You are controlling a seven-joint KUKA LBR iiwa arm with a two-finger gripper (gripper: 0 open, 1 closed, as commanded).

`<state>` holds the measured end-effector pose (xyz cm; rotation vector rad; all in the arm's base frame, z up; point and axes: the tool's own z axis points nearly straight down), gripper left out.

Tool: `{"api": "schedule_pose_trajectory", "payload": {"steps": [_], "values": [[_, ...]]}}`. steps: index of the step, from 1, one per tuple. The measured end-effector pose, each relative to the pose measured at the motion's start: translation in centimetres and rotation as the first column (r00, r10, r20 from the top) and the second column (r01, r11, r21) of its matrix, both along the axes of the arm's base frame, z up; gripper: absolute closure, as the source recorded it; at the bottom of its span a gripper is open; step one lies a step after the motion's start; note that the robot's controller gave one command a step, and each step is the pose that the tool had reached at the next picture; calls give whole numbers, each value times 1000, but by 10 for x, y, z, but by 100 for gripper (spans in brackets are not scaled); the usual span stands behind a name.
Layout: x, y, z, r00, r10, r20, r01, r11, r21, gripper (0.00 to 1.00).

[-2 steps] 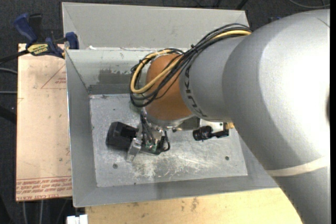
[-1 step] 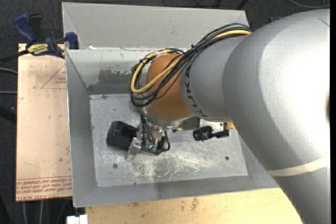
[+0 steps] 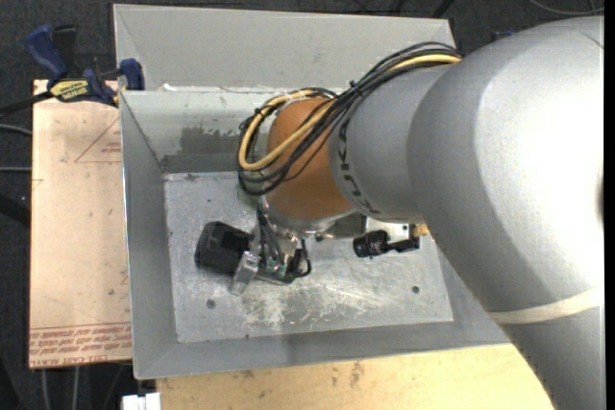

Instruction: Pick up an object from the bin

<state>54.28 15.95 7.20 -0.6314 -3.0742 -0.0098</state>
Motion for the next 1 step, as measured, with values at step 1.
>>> {"api": "schedule_pose_trajectory", "payload": {"steps": [1], "values": [[-2,0,5,1000,2,-3,-3,1000,-2,100]]}}
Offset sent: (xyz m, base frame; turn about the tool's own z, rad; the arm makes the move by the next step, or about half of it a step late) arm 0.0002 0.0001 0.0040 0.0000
